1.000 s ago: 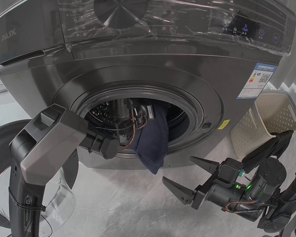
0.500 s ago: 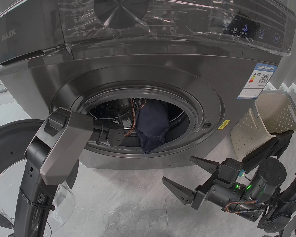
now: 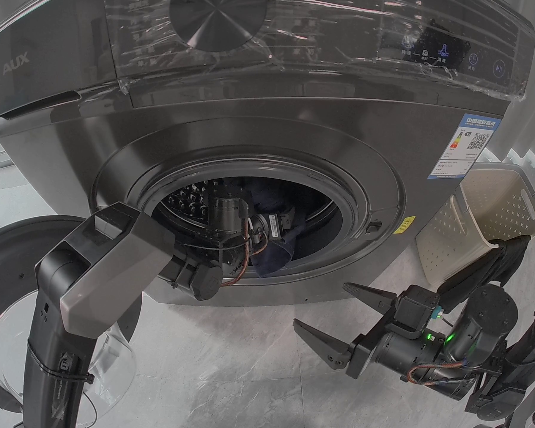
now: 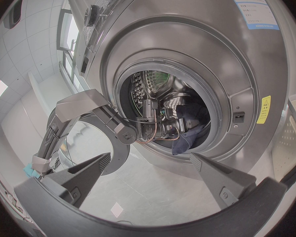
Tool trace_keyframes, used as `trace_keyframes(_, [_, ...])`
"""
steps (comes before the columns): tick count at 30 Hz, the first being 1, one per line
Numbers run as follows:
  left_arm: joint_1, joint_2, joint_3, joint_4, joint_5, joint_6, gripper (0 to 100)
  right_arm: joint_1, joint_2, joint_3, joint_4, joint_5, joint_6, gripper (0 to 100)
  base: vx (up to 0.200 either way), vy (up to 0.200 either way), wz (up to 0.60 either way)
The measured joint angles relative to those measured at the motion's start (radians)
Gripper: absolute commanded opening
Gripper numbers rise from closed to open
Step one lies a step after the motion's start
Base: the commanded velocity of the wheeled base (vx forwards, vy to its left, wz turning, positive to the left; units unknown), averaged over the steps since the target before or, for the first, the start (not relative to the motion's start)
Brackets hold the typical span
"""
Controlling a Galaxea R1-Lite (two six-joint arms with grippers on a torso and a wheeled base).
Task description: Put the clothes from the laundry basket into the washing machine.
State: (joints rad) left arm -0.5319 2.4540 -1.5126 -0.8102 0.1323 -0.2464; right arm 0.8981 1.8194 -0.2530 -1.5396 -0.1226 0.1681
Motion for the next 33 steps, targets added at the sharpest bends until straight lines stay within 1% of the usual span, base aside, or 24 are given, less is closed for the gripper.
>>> trace_keyframes(1, [-0.003, -0.004, 0.013, 0.004, -0.006, 0.000, 100, 0.000, 0.000, 0.000, 0.000, 0.000, 0.000, 100, 0.000, 0.000, 0.00])
trace_keyframes(2, [-0.004, -0.006, 0.019, 0.006, -0.010, 0.001, 0, 0.000, 0.000, 0.000, 0.000, 0.000, 0.000, 100, 0.000, 0.000, 0.00])
trace_keyframes(7, [-0.004, -0.007, 0.001, 0.015, -0.021, 0.003, 0, 0.000, 0.000, 0.000, 0.000, 0.001, 0.000, 100, 0.000, 0.000, 0.00])
trace_keyframes(12, [-0.001, -0.001, -0.052, 0.008, -0.012, -0.001, 0, 0.000, 0.002, -0.001, 0.000, 0.002, 0.000, 100, 0.000, 0.000, 0.00])
trace_keyframes(17, [0.012, 0.018, -0.154, -0.013, 0.030, -0.005, 0, 0.000, 0.002, -0.001, 0.000, 0.002, 0.000, 100, 0.000, 0.000, 0.00])
trace_keyframes(22, [0.031, 0.050, -0.259, -0.066, 0.073, -0.006, 0, 0.000, 0.003, -0.001, 0.000, 0.002, 0.000, 100, 0.000, 0.000, 0.00])
trace_keyframes(25, [0.039, 0.064, -0.289, -0.082, 0.081, -0.005, 0, 0.000, 0.003, -0.001, 0.000, 0.002, 0.000, 100, 0.000, 0.000, 0.00])
trace_keyframes(26, [0.040, 0.067, -0.287, -0.083, 0.082, -0.004, 100, 0.000, 0.003, -0.001, 0.000, 0.002, 0.000, 100, 0.000, 0.000, 0.00])
trace_keyframes(30, [0.042, 0.061, -0.230, -0.079, 0.083, -0.003, 100, 0.000, 0.003, 0.000, 0.000, 0.002, 0.000, 100, 0.000, 0.000, 0.00])
trace_keyframes(33, [0.027, 0.029, -0.144, -0.070, 0.069, -0.003, 100, 0.000, 0.003, 0.000, 0.000, 0.002, 0.000, 100, 0.000, 0.000, 0.00])
